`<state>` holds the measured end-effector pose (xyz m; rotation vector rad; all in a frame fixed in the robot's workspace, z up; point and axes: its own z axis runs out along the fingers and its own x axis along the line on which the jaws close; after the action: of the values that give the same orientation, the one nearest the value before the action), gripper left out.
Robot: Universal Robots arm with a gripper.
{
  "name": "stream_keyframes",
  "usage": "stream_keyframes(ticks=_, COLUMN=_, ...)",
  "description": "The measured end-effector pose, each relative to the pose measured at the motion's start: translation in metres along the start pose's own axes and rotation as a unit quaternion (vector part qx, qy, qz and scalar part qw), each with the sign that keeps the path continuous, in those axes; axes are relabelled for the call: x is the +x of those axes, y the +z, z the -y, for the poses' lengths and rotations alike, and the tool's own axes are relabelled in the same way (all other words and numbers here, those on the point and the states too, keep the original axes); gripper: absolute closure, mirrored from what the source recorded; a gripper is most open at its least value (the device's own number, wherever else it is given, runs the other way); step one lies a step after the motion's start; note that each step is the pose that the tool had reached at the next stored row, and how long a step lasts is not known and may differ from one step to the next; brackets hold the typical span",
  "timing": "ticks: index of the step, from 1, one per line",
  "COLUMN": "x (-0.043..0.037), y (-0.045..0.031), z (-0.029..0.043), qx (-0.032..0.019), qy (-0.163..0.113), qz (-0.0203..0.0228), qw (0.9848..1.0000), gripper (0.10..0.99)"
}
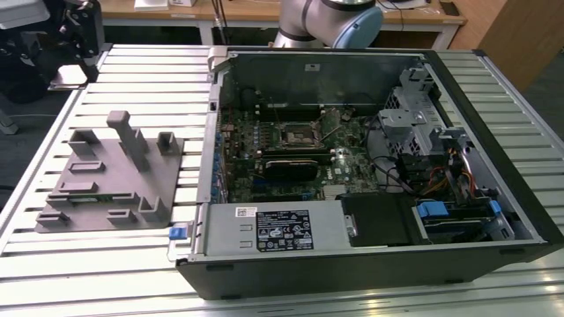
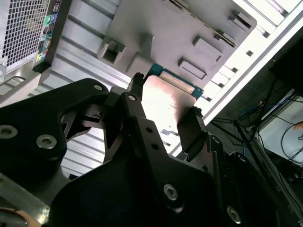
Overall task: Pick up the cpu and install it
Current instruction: 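Pick up the cpu and move it towards the insertion slot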
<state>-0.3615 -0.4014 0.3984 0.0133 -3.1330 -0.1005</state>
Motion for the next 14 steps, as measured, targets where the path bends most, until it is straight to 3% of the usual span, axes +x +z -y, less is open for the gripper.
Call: stream_keyframes(ticks=14, x=-0.0229, y=-0.0002, z=0.0002, qx=0.0000, qy=0.000, qz=0.0000, qw=1.0000, gripper=0.545)
